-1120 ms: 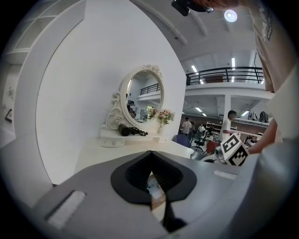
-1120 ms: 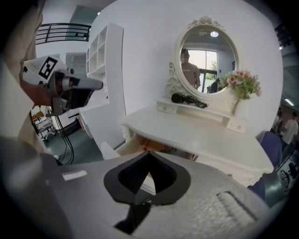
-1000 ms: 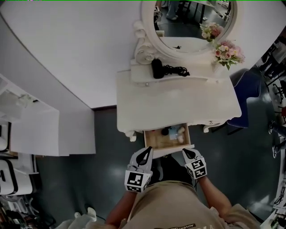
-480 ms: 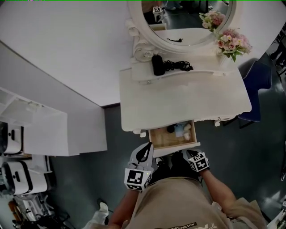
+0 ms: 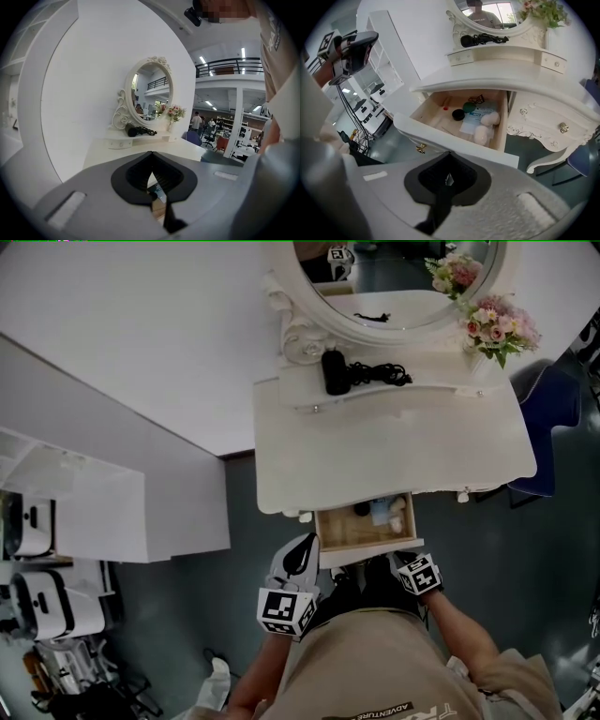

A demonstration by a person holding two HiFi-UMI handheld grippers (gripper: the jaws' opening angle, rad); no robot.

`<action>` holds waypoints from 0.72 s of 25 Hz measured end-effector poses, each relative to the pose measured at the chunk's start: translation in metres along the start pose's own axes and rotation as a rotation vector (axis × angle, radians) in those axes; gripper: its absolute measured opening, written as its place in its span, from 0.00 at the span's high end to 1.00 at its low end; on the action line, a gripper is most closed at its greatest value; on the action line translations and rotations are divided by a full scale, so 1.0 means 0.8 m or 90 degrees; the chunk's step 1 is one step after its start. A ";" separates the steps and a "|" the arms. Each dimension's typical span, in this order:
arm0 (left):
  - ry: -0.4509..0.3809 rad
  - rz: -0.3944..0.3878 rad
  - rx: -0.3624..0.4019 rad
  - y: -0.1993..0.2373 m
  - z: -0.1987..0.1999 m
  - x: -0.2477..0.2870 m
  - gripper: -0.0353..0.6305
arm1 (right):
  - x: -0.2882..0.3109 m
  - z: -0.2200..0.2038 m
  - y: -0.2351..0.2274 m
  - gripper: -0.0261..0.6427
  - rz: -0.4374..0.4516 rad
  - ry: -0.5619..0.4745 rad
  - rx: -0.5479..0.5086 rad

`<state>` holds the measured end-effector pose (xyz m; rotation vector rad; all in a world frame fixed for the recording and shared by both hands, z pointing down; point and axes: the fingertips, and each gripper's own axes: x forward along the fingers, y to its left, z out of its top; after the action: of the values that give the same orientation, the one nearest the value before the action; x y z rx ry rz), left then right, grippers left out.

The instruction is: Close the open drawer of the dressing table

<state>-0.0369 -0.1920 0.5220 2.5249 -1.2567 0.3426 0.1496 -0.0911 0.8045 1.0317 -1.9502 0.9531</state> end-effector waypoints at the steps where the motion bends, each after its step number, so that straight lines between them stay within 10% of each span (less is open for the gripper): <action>1: -0.001 0.002 -0.003 0.002 0.002 0.002 0.92 | 0.000 0.001 -0.001 0.96 0.001 0.001 -0.002; 18: -0.026 0.076 -0.050 0.039 0.014 0.014 0.92 | 0.019 0.044 -0.034 0.96 0.000 0.012 0.013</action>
<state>-0.0548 -0.2221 0.5202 2.4080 -1.4121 0.2639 0.1583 -0.1375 0.8082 1.0299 -1.9283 0.9808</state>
